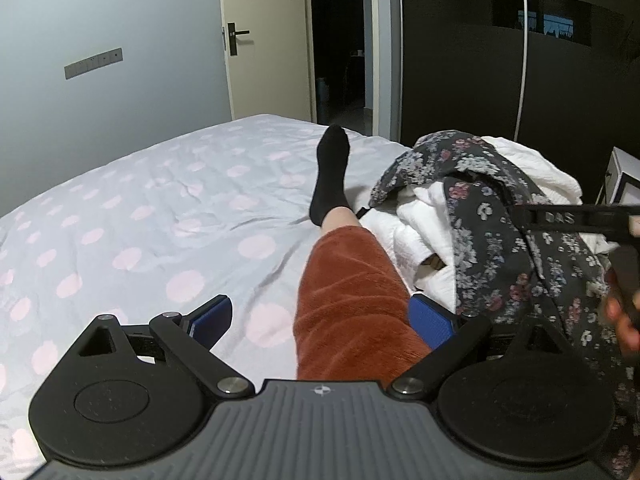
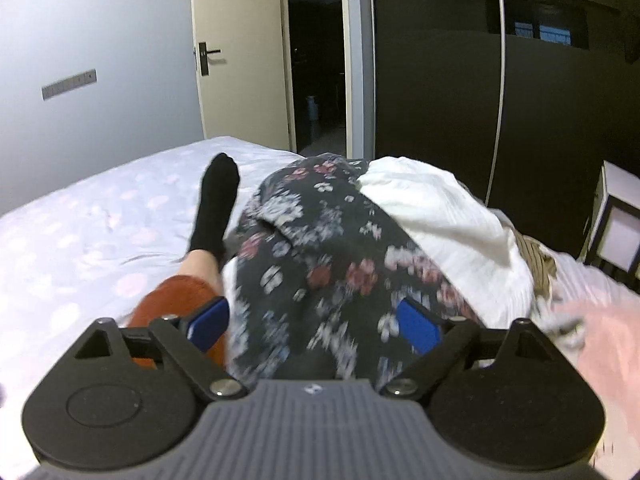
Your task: Fold clothes
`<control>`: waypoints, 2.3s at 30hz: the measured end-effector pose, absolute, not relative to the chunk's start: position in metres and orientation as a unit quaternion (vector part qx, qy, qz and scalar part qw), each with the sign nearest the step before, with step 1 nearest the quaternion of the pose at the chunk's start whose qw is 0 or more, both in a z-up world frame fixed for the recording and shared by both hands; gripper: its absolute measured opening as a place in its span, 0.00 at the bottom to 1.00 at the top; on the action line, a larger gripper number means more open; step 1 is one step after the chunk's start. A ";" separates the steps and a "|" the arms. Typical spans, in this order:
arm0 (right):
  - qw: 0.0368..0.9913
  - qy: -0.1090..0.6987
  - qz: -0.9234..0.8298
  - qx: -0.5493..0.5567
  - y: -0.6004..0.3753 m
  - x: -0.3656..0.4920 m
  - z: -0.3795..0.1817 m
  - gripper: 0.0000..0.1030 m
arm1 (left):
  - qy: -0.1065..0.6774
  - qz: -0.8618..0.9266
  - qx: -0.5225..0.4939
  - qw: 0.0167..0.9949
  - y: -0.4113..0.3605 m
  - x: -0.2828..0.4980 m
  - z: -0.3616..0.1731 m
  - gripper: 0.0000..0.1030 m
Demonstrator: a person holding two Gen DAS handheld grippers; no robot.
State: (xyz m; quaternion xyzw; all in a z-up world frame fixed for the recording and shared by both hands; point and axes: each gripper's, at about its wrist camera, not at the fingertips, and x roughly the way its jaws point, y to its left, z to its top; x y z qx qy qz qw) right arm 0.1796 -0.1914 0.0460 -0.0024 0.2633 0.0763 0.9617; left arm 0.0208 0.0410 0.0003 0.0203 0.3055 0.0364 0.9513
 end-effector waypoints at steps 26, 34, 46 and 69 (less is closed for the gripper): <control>0.978 0.044 0.088 -0.184 -0.076 0.235 0.280 0.08 | 0.281 0.210 -0.030 0.936 0.167 -0.011 0.030 1.00; 0.949 -0.078 0.227 -0.203 0.048 0.143 0.402 0.07 | 0.235 0.270 -0.051 0.932 0.224 -0.053 0.068 1.00; 0.888 -0.177 0.398 -0.145 0.172 -0.012 0.486 0.07 | 0.178 0.436 -0.059 0.880 0.324 -0.188 0.134 1.00; 0.858 0.132 0.420 -0.263 0.181 0.119 0.093 0.07 | 0.346 0.232 0.020 0.909 0.276 -0.152 -0.054 1.00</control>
